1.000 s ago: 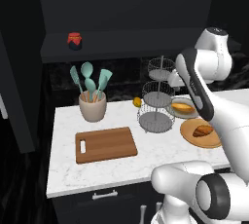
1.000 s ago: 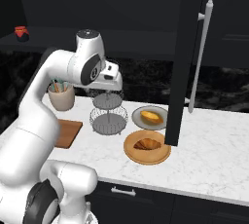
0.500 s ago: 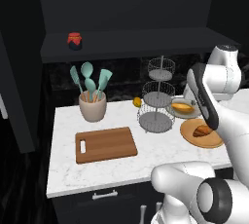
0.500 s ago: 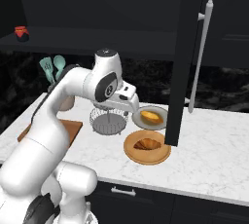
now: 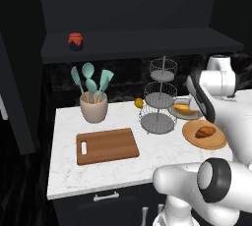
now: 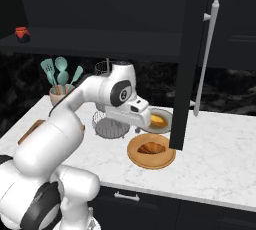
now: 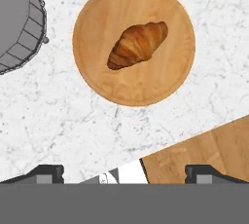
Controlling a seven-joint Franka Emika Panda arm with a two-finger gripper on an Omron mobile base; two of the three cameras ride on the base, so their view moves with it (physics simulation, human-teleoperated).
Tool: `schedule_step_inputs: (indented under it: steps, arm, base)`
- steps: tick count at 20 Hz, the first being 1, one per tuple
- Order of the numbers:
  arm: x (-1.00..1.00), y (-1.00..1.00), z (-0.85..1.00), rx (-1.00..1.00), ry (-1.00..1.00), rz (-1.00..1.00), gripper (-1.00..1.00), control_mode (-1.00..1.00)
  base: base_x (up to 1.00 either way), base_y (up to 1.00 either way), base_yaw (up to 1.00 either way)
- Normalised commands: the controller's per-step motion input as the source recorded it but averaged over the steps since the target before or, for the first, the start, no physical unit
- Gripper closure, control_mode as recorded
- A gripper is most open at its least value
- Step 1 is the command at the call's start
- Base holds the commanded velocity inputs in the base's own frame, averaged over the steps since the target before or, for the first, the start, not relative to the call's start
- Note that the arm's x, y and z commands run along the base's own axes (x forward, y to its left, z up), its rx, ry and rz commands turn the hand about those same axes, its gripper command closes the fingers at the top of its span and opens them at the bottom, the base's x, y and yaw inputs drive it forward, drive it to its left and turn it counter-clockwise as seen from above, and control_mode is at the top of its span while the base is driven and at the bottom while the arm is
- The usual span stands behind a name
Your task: From the different types of pastries on the counter, select a croissant and place it on the cutting board. Then retrieve a jar of jam from the cabinet and place it alongside the croissant on the cutting board.
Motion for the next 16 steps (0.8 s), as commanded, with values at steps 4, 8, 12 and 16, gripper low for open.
schedule_step_inputs:
  steps: [4,8,12,16]
  arm:
    - [0.04,-0.08,-0.27,0.00,0.15,-0.02,-1.00,-1.00]
    - [0.00,0.00,0.00,0.00,0.00,0.00,-1.00,-1.00]
    - [-0.10,0.04,-0.41,0.00,-0.03,-0.15,-1.00,-1.00]
    - [-0.20,-0.08,-0.60,0.01,-0.06,-0.25,-1.00,-1.00]
  base:
    - [0.00,0.00,0.00]
    - [0.00,0.00,0.00]
    - [0.00,0.00,0.00]
    - [0.00,0.00,0.00]
